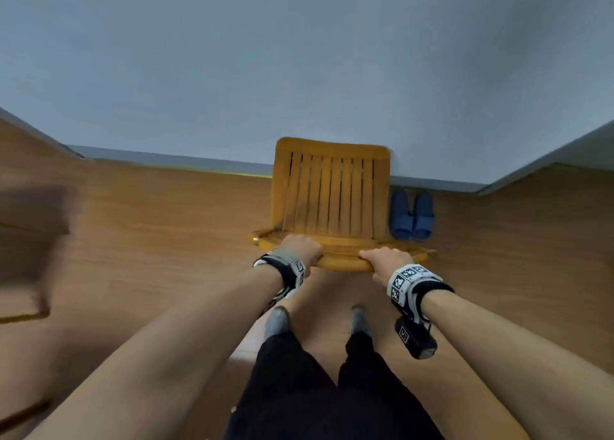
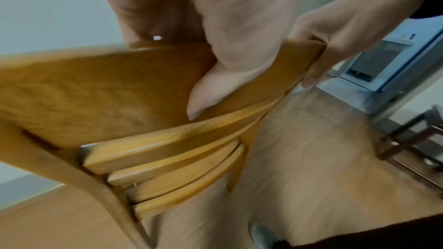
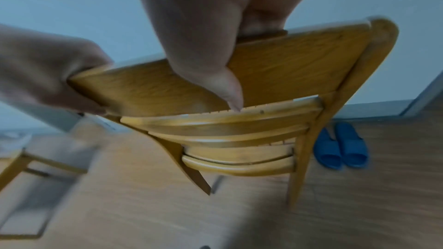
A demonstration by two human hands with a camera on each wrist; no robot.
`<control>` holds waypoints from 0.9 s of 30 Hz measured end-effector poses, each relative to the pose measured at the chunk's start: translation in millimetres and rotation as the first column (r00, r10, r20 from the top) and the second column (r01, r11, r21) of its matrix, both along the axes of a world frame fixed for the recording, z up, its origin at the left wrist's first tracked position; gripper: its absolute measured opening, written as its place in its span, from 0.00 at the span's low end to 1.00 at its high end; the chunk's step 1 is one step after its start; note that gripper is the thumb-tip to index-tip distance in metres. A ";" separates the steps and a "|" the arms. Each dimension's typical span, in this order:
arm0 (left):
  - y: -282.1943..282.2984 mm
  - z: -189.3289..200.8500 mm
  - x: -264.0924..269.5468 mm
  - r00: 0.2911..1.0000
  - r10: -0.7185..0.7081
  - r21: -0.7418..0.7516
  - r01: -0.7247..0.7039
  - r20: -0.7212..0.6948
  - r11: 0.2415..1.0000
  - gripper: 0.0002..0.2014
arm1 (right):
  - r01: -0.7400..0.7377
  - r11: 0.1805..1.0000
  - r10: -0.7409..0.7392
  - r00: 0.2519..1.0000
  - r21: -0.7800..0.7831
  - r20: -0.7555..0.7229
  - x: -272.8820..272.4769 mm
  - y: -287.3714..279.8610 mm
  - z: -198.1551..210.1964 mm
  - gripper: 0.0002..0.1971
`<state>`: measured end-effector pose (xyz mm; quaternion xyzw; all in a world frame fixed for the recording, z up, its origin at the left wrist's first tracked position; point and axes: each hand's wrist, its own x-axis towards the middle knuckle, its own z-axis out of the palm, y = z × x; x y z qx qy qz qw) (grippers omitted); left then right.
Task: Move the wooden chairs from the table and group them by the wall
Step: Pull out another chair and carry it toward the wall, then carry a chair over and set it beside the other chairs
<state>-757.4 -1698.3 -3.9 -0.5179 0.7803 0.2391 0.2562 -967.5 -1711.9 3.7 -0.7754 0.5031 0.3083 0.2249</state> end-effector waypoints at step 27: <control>139.5 22.9 182.8 0.841 0.540 -0.091 -0.539 -0.014 0.837 0.31 | -0.143 0.975 0.106 0.972 0.169 0.211 185.7 39.5 8.5 0.25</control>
